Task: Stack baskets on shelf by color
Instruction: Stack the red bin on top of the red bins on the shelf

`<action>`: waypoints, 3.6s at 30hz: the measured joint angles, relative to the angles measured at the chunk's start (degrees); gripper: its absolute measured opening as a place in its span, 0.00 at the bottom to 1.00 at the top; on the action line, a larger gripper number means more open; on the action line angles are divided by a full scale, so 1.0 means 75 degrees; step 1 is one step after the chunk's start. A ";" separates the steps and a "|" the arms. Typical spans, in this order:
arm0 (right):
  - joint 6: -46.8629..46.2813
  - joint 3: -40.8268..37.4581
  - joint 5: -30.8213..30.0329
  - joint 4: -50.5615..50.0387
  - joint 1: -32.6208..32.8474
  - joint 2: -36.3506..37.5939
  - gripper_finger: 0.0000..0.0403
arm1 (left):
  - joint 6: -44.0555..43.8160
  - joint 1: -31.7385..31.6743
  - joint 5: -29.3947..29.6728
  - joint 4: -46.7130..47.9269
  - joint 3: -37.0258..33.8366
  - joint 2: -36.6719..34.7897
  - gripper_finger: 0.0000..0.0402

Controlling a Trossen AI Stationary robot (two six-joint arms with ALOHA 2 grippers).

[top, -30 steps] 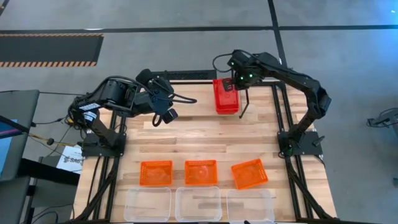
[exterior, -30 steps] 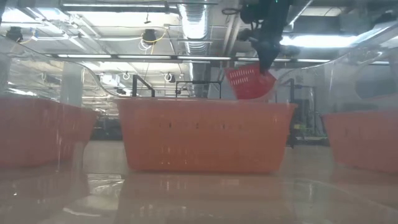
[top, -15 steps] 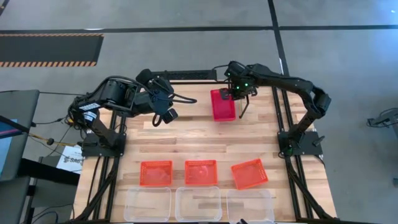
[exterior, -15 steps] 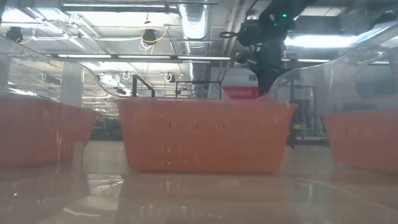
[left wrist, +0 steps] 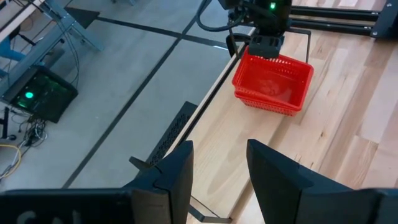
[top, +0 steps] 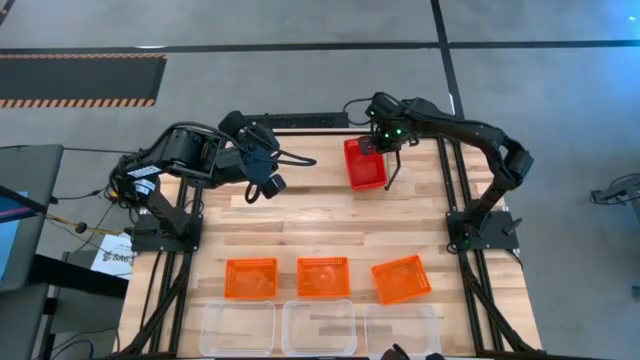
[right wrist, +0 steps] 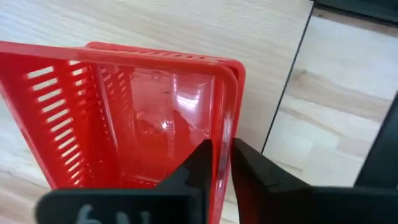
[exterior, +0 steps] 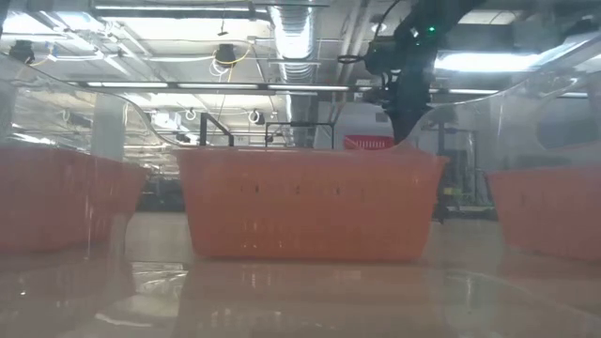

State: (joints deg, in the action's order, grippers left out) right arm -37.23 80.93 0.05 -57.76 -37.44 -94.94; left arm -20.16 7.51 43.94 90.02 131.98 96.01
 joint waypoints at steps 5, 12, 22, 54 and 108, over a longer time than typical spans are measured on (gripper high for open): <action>0.0171 0.0278 -0.0023 -0.0027 0.0081 0.0000 0.28 | -0.0071 0.0003 0.0000 0.0000 0.0000 0.0000 0.35; 0.0329 0.1270 -0.0028 -0.0213 0.0200 0.0000 0.35 | -0.0078 0.0003 0.0000 0.0000 0.0000 0.0000 0.35; 0.0587 0.1778 -0.0062 -0.0250 0.0194 0.0003 0.30 | -0.0079 0.0001 0.0000 0.0000 0.0000 0.0000 0.35; 0.1637 0.1776 0.0076 0.0319 0.0687 -0.1330 0.00 | -0.0550 0.0000 0.0038 -0.0002 0.0000 0.0000 0.34; 0.2822 0.1778 0.0143 0.1527 0.1312 -0.2710 0.00 | -0.0630 -0.0079 -0.0187 -0.0002 0.0003 0.0003 0.35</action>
State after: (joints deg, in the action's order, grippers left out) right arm -16.07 94.26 1.13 -46.30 -27.60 -115.26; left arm -24.88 6.92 42.54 90.00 132.00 96.03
